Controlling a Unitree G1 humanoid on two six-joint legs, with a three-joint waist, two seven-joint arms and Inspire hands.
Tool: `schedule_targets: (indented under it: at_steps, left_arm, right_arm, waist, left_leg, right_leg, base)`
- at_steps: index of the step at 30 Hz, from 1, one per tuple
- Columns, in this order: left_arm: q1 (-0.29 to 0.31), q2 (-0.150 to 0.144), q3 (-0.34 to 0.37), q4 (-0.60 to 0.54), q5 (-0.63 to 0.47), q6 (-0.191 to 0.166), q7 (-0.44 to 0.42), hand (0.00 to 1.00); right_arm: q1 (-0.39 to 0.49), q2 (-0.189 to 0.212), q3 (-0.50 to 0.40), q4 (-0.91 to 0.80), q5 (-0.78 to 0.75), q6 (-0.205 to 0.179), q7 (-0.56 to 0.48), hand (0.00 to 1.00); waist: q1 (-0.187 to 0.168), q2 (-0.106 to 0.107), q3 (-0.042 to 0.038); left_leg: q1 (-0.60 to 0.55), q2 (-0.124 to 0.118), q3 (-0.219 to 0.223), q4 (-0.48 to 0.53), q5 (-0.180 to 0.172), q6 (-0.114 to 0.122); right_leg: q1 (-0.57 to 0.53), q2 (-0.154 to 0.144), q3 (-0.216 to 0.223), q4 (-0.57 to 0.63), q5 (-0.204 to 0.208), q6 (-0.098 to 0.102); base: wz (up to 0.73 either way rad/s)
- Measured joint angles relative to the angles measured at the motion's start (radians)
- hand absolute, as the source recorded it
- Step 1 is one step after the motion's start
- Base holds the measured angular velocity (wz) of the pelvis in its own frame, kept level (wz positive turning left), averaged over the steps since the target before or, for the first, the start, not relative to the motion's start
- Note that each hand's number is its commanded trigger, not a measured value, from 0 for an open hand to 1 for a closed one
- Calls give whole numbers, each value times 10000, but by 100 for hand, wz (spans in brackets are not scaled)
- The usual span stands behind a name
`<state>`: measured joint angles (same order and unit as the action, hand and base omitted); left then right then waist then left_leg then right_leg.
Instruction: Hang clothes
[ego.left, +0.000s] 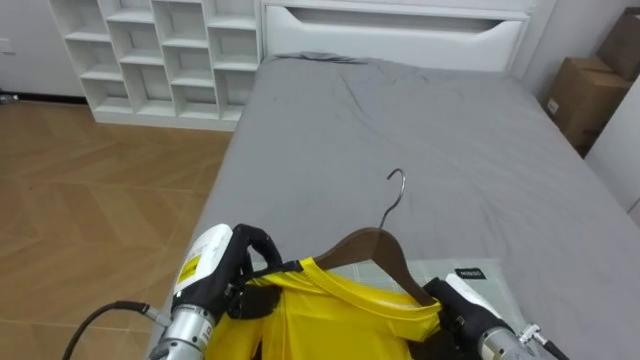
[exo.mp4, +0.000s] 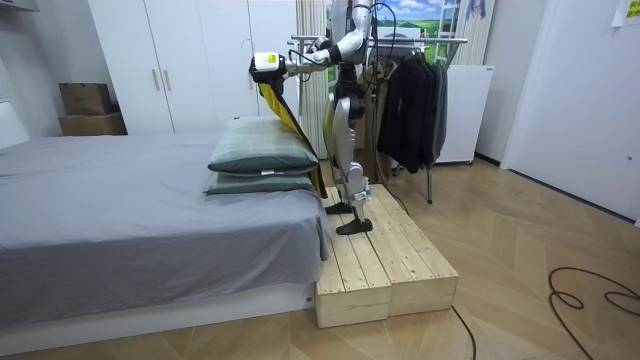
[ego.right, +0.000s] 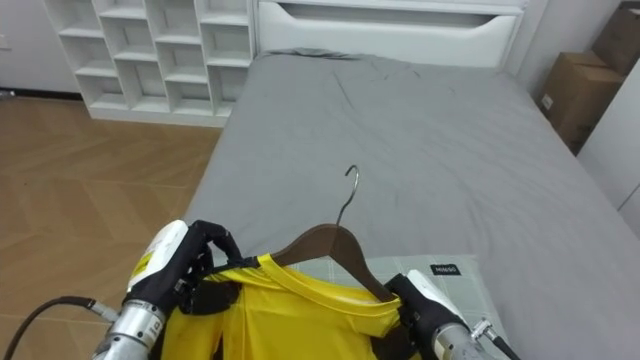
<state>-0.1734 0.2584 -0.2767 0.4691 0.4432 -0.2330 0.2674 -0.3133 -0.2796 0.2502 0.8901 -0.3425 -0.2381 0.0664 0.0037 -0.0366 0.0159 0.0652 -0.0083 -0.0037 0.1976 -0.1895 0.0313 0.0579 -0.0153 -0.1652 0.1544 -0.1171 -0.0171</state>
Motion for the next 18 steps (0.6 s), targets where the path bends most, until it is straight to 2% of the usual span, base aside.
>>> schedule_targets:
  at_steps: [18]
  left_arm:
    - [3,-6,-6,28,3,0,40,100]
  right_arm:
    - [17,1,1,0,-28,-17,-15,100]
  waist:
    - [1,58,22]
  left_leg:
    - [6,0,5,-8,0,0]
  right_leg:
    - [2,1,0,-11,0,0]
  base:
    - [0]
